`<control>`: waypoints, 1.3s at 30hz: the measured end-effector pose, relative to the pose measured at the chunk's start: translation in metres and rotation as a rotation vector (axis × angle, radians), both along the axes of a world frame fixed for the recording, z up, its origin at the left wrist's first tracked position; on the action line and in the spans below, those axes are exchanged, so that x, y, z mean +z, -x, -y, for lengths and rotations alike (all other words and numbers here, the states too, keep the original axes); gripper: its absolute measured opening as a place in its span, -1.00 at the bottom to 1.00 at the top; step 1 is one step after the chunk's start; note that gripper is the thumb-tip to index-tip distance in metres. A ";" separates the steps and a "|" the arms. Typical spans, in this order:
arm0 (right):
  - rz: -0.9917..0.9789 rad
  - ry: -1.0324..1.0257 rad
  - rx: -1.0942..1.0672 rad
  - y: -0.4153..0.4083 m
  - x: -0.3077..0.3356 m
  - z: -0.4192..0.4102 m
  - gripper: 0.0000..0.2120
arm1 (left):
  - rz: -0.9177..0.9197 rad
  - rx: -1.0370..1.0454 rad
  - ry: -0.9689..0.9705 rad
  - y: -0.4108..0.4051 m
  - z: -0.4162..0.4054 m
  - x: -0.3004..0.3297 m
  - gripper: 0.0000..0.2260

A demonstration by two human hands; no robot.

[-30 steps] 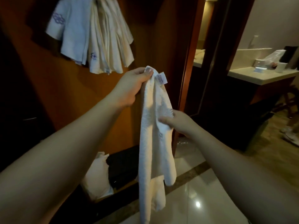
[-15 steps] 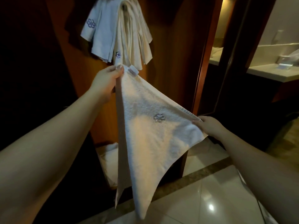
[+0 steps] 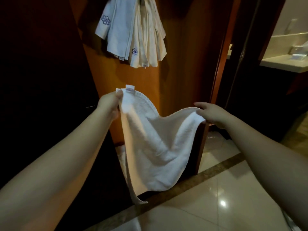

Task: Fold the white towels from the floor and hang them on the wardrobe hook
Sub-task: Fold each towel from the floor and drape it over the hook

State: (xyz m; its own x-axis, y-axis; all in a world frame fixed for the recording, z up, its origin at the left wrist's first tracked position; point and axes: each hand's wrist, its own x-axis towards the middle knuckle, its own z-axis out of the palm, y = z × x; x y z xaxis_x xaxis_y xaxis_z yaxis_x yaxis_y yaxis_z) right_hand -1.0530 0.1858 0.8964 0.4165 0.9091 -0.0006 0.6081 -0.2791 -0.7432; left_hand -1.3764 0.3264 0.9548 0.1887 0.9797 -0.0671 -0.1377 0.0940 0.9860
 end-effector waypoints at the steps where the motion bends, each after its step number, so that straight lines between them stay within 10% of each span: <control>1: -0.062 -0.027 0.022 0.014 0.002 0.000 -0.55 | 0.034 -0.012 0.041 0.001 0.004 -0.006 -0.72; 13: -0.557 -0.282 0.255 0.136 0.009 0.022 -0.70 | 0.095 -0.180 0.039 -0.010 0.062 -0.048 -0.71; 22: -0.242 -0.480 0.130 0.157 0.006 0.031 -0.98 | 0.088 -0.457 -0.135 -0.019 0.090 -0.060 -0.75; 39: -0.207 -0.482 0.074 0.137 0.022 0.031 -0.82 | -0.102 -0.555 -0.449 -0.038 0.098 -0.043 -0.82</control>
State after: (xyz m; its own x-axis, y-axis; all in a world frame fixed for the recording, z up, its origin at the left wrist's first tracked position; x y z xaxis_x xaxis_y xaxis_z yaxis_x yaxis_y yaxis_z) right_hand -1.1901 0.1548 0.9188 0.3863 0.8536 0.3496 0.4404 0.1623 -0.8830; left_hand -1.3386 0.2287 0.9115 0.6807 0.6787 0.2756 -0.0921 -0.2939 0.9514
